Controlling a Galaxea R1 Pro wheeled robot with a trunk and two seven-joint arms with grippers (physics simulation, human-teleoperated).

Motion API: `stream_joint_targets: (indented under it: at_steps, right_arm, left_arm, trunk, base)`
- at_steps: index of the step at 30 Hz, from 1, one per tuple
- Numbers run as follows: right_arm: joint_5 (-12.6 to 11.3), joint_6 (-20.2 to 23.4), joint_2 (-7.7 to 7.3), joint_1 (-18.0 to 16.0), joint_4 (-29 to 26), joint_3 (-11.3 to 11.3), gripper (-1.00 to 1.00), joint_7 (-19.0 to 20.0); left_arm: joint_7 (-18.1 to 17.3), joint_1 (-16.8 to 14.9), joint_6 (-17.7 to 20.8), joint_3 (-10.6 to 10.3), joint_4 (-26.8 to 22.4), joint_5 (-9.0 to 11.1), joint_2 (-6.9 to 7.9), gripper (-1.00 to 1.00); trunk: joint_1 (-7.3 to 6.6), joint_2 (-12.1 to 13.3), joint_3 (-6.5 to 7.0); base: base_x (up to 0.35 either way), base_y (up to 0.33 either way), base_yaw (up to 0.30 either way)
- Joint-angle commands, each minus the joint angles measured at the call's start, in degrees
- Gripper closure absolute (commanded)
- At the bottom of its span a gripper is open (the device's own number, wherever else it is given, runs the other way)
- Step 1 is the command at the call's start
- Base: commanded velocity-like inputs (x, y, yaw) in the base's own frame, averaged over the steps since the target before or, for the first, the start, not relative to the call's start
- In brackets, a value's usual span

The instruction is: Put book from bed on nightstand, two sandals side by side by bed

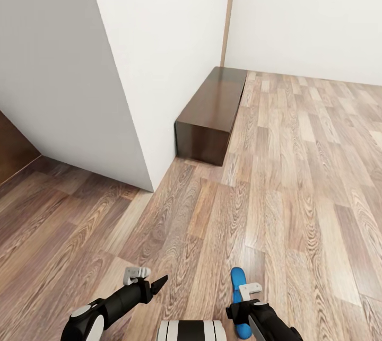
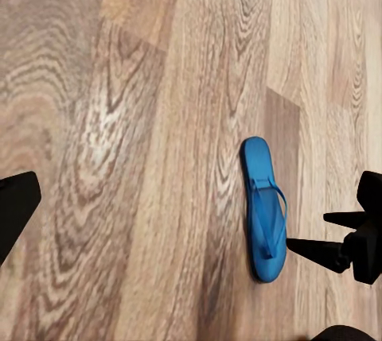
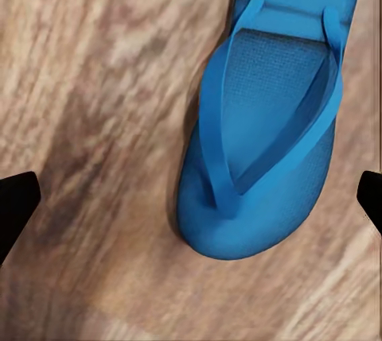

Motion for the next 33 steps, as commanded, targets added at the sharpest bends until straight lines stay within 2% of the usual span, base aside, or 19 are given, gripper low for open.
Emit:
stream_joint_targets:
  at_steps: [1, 13, 17, 21, 26, 33]
  right_arm:
    - [0.25, 0.34, -0.02, 0.0, -0.11, 0.09, -1.0, 0.06]
    - [0.34, 0.21, -0.05, 0.0, -0.13, -0.08, -1.0, -0.06]
    - [0.31, -2.63, -0.03, 0.0, -0.05, -0.23, -1.0, -1.28]
    - [0.27, -8.5, -0.06, 0.0, 0.02, -0.29, -1.0, -1.93]
    - [0.24, -13.11, -0.07, 0.0, 0.06, -0.36, -1.0, -3.29]
    - [0.25, -13.89, -0.07, 0.0, 0.06, -0.33, -1.0, -3.87]
  left_arm:
    - [0.08, -0.02, 0.48, -0.04, -0.03, 0.6, 0.03, -1.0]
    - [0.08, -0.02, 0.47, -0.02, -0.03, 0.6, 0.03, -1.0]
    - [0.06, -0.02, 0.47, -0.08, -0.03, 0.6, 0.03, -1.0]
    - [0.09, -0.02, 0.44, -0.09, -0.02, 0.6, 0.03, -1.0]
    - [0.09, -0.02, 0.41, -0.11, 0.03, 0.6, 0.03, -1.0]
    - [0.08, -0.02, 0.42, -0.11, 0.02, 0.6, 0.03, -1.0]
  trunk:
    - [0.0, -0.01, -0.04]
    - [0.0, -0.01, -0.04]
    - [0.0, -0.01, -0.04]
    - [0.0, -0.01, -0.04]
    - [0.0, -0.01, -0.04]
    - [0.0, -0.01, -0.04]
  base:
    - [0.055, 0.0, 0.0]
    - [0.012, 0.0, 0.0]
    - [0.0, 0.0, 0.0]
    - [0.0, 0.0, 0.0]
    - [0.0, 0.0, 0.0]
    - [0.0, 0.0, 0.0]
